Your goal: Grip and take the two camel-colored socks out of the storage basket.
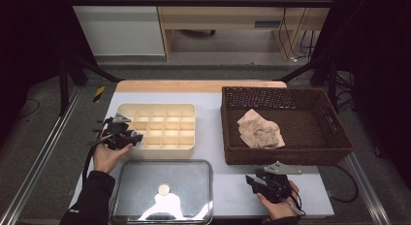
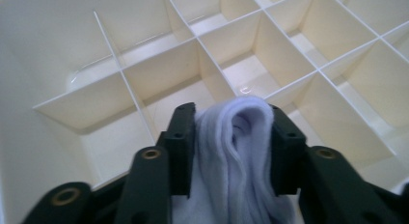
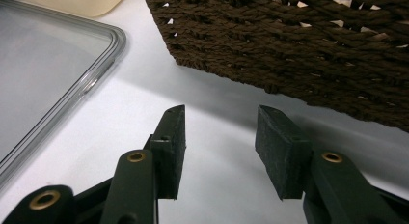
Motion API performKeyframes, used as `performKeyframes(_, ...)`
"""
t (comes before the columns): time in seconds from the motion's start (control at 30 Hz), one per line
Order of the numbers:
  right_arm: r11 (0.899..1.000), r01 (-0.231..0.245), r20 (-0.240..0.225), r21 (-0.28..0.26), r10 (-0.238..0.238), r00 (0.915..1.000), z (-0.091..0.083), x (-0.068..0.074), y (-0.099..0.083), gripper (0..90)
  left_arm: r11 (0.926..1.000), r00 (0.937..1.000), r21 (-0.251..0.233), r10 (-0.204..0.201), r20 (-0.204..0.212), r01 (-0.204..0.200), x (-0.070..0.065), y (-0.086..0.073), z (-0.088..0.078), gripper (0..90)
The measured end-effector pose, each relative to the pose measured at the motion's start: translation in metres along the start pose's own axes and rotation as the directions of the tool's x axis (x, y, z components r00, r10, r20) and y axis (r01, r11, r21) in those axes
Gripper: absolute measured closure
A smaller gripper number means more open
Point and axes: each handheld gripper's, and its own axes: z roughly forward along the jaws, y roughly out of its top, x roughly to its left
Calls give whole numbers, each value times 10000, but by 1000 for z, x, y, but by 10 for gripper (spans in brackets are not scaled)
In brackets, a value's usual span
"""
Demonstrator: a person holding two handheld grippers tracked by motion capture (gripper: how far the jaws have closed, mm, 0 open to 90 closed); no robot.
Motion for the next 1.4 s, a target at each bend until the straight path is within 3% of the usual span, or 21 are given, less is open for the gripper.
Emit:
performKeyframes(0.2,10000,-71,12,36,71,10000,0,1,0,548,9989,9978,423,-225,617,199,4,-1,-3,723)
performKeyframes(0.53,10000,3,10,72,-3,10000,1,1,0,550,9933,9945,1109,-418,959,311,3,-2,6,737)
performKeyframes(0.63,10000,-6,6,84,6,10000,1,2,0,550,9880,9982,1543,-23,600,-70,-2,0,10,740)
performKeyframes(0.73,10000,17,3,93,-17,10000,1,1,0,550,9847,9985,1741,-6,555,-91,-3,2,11,739)
performKeyframes(0.83,9999,29,-23,124,-29,10000,2,1,0,548,9856,9985,1688,-32,540,-60,-3,2,10,733)
performKeyframes(0.97,10000,14,-27,98,-14,10000,2,1,0,543,9955,9972,941,-150,733,80,-2,-4,4,630)
performKeyframes(1.07,10000,-21,-3,92,21,10000,2,1,0,542,9996,9989,292,25,478,-39,-4,-6,-11,539)
performKeyframes(1.2,10000,9,-4,74,-9,10000,1,1,0,543,10000,9997,-15,13,238,-13,-3,-9,-23,627)
performKeyframes(1.3,10000,13,1,70,-13,10000,1,1,0,544,9999,9996,105,90,261,-93,-3,-13,-17,763)
performKeyframes(1.4,10000,13,9,60,-13,10000,1,1,0,545,9997,9998,223,79,203,-83,-3,-14,-12,819)
